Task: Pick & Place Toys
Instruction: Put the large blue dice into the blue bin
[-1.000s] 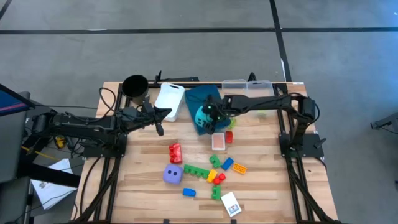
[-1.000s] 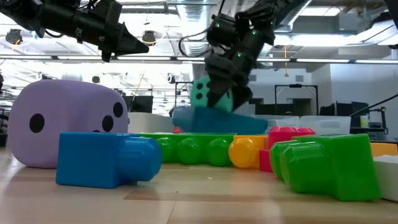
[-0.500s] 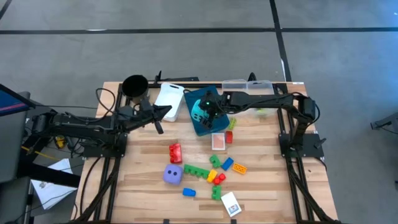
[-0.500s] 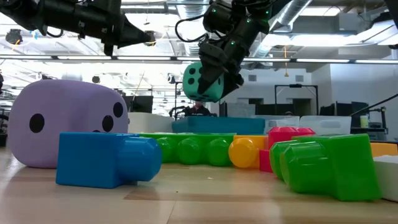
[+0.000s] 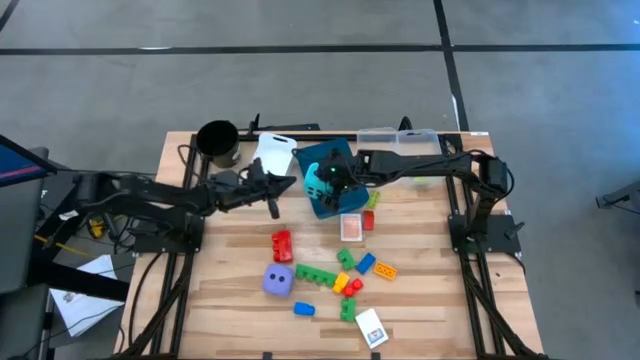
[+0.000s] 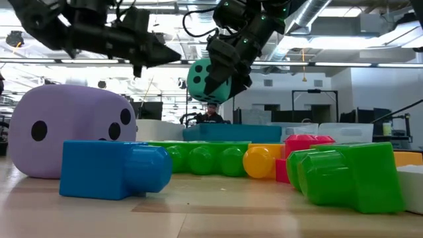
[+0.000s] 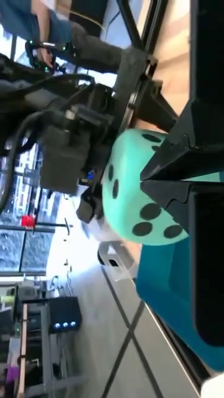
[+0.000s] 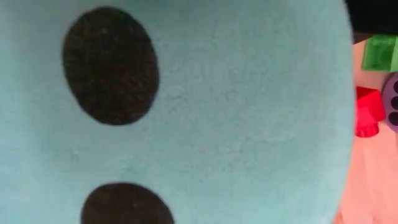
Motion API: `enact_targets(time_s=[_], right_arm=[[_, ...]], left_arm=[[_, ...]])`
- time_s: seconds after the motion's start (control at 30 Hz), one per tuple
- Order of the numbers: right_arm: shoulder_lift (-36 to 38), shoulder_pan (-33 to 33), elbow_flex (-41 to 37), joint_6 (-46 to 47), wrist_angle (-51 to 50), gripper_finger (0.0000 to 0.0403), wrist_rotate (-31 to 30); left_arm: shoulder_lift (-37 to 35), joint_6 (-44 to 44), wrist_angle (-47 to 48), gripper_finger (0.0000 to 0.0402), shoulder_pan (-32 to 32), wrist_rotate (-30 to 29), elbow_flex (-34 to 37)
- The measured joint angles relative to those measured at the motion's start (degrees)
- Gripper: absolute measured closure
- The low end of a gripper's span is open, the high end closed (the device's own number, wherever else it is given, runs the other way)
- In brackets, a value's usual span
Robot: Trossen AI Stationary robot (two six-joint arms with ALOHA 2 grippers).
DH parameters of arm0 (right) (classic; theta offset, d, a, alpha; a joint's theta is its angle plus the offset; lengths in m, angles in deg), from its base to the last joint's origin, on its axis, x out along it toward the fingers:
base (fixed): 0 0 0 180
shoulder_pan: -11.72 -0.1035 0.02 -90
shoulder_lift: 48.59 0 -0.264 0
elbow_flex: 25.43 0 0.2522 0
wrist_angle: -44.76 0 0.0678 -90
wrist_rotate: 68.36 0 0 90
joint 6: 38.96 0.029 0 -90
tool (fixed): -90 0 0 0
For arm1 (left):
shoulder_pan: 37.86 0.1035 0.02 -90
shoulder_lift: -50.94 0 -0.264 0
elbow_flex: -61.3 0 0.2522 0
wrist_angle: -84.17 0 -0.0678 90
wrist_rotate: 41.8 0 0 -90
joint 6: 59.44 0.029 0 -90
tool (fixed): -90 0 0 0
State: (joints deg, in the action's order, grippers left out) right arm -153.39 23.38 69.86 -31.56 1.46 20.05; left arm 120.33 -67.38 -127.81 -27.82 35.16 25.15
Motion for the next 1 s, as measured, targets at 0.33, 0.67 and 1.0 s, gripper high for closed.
enact_targets(time_s=[0.33,0.67,1.0], right_arm=[[0.0,0.1,0.0,3.1,0.0,0.0003,-1.6],[0.0,-0.2,0.0,5.3,2.5,0.0003,-4.5],[0.0,-2.0,-0.1,6.7,-5.0,0.0003,-6.2]], left_arm=[[7.6,0.0,-10.2,0.0402,-1.5,8.5,0.0],[16.5,-1.4,-9.6,0.0402,-1.0,8.4,-4.9],[20.8,-5.0,-4.8,0.0401,6.1,3.3,-6.8]])
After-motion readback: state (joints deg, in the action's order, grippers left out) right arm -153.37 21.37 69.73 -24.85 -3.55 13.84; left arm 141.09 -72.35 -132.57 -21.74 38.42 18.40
